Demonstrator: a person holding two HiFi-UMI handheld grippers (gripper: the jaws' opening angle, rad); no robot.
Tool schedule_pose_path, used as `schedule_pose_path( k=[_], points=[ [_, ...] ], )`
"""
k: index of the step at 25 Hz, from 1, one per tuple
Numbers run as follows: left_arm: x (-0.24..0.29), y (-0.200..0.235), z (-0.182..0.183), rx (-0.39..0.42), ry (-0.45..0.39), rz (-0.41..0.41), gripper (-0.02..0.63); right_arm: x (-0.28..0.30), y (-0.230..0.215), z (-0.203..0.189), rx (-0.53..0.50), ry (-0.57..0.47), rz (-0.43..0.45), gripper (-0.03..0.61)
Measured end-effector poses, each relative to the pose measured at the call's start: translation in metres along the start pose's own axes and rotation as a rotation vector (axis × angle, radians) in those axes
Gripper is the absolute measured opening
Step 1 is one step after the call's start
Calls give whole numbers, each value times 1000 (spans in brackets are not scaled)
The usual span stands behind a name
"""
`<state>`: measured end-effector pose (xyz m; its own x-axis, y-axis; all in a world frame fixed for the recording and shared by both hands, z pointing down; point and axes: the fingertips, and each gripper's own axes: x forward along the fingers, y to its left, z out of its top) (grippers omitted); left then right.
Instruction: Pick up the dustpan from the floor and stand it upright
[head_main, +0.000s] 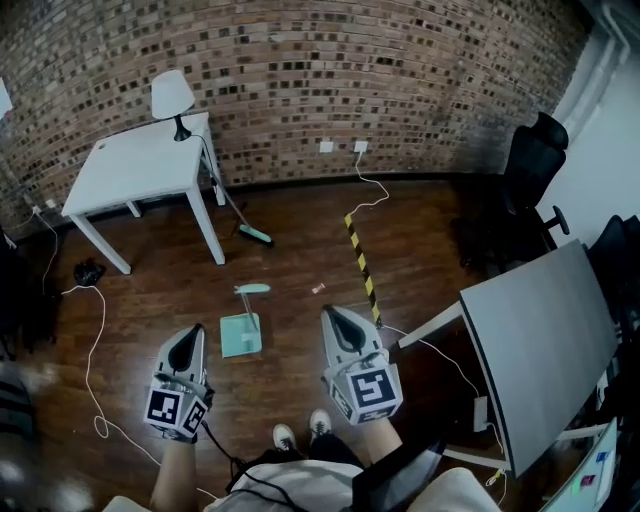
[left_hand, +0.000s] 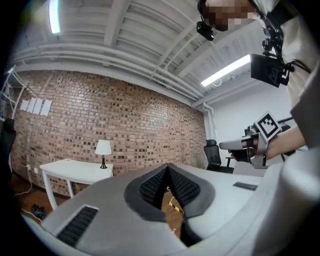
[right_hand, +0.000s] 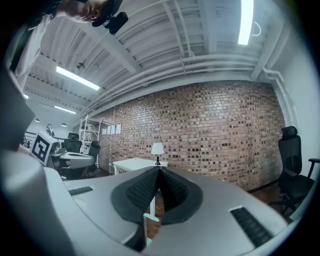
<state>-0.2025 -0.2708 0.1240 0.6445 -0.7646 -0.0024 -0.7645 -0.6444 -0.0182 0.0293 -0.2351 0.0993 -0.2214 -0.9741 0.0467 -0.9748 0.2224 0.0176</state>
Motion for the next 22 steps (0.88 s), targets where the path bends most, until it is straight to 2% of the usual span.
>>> schedule_pose_path(
  k=[6,11,18,22],
  points=[
    [4,-23,27,12,-55,-29,-9,-15,-2,9,22,3,29,-17],
    [11,-39,28,24,-40,-33,-8,-23,4,9,6,4,55,-15],
    [-2,-66,29,23,-18,-92,-8,-52,3,9,2,25,40,-15],
    [-25,-68,16,35,7,-142,-8,-76,1,9,13,20,-11,-15]
  ],
)
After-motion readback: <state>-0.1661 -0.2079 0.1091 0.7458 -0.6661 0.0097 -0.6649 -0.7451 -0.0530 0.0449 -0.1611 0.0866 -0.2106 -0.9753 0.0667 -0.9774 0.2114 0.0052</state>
